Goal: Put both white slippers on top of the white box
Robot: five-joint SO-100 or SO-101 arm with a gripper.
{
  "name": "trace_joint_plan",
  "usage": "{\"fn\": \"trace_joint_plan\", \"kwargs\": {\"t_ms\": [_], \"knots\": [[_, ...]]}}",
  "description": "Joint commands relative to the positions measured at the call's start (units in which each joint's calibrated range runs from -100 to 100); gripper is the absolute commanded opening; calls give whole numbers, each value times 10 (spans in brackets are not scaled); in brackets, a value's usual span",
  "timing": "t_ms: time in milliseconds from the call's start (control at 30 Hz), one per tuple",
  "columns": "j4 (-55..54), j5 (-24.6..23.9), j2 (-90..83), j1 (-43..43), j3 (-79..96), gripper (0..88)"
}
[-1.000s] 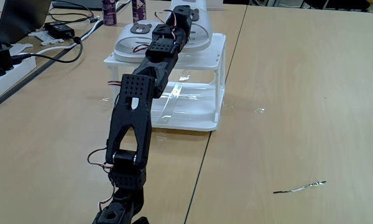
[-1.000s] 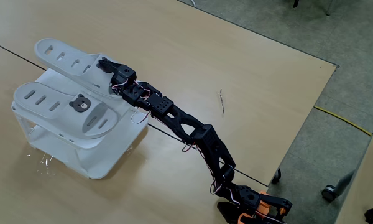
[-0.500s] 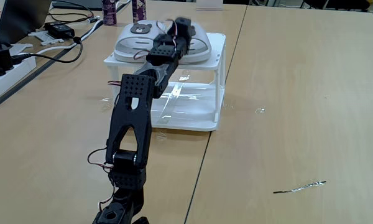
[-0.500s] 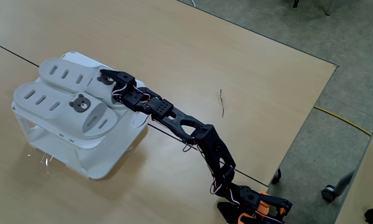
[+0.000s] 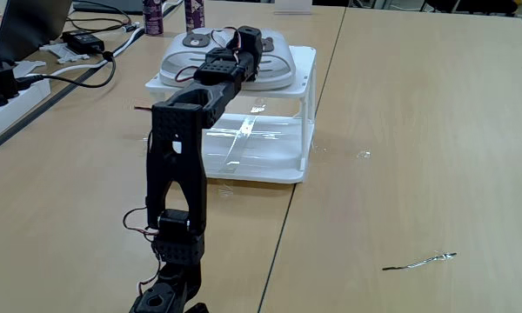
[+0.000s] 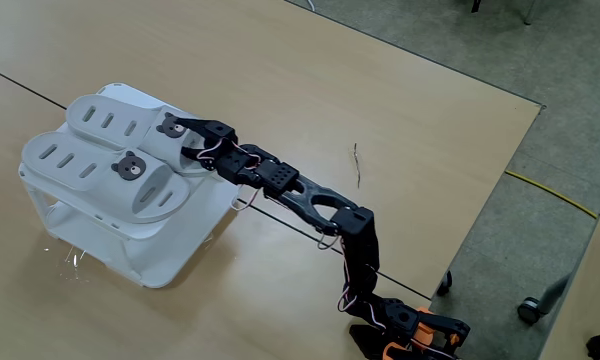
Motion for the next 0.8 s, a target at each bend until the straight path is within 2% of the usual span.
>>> {"fn": "trace_joint_plan", "kwargs": {"t_ms": [0, 133, 167, 233, 300, 367, 500, 767], "knots": [[1, 4, -130, 3, 36, 283], [0, 4, -204, 3, 99, 279], [0, 4, -217, 3, 102, 245], [-5, 4, -233, 5, 99, 26], [-27, 4, -228, 5, 72, 19], [-131, 4, -216, 5, 68, 7], [-469, 4, -175, 5, 68, 7], [-804, 4, -282, 3, 123, 7]]}}
